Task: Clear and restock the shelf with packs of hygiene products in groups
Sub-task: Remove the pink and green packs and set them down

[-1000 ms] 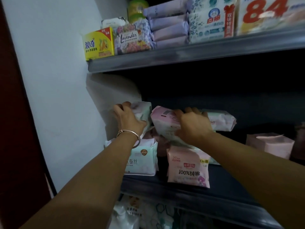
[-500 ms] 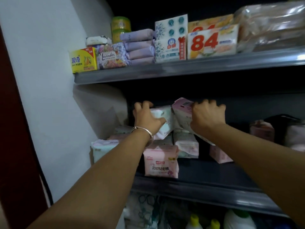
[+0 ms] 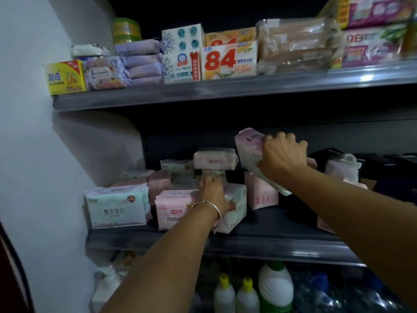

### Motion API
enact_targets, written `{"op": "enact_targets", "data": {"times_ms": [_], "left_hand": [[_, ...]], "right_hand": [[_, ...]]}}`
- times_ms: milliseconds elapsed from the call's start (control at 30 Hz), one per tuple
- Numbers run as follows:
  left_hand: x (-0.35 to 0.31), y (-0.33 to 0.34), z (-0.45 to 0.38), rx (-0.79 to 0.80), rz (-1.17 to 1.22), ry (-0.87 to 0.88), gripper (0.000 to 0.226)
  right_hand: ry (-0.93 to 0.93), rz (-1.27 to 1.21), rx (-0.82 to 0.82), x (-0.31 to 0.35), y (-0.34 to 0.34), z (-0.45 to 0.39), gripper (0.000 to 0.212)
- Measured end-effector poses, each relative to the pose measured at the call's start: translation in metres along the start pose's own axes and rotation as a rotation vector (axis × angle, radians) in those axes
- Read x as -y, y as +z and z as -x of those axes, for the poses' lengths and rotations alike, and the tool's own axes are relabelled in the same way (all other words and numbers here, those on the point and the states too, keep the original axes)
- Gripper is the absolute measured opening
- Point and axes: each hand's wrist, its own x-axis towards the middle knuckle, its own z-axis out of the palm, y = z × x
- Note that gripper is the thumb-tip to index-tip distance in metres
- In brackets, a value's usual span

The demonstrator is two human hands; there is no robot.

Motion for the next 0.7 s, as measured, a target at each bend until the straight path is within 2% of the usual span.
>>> {"op": "enact_targets", "data": {"times_ms": [67,100,167,267,333,467,600,700], "left_hand": [[0.001,-0.004,-0.004,0.069,-0.026,0.015,0.071],[0.001,-0.01,-0.007,0.084,0.019,0.025,0.062],[0.006,-0.026,-0.011,0.069,0.09,0.041,0.04],[0.034,-0.048,-0.025,-0.023,-0.009,0.036,0.023],[0.062,-0.055,-0.032,-0.048,-0.137,0.026,0.032],[0.123,-0.057,-0.038,0.064,-0.41,-0.039,0.046],[0.165,-0.06,-0.033,0.118,-0.53,-0.179,0.079],[0.177,-0.066,-0.033,0.218,-0.544,-0.203,0.069]], "right_hand": [[-0.038,-0.021,-0.005,0.002,0.004,-0.001,0.05],[-0.056,-0.033,-0.009,0.004,0.005,-0.002,0.05],[-0.091,-0.057,-0.014,0.013,0.006,-0.004,0.053],[-0.163,-0.096,-0.024,0.033,0.006,-0.007,0.06],[-0.215,-0.116,-0.025,0.051,0.008,-0.01,0.065],[-0.318,-0.121,-0.027,0.088,0.016,-0.014,0.065],[-0.398,-0.074,-0.08,0.125,0.026,-0.023,0.064],[-0.407,-0.081,-0.102,0.147,0.034,-0.029,0.063]]}}
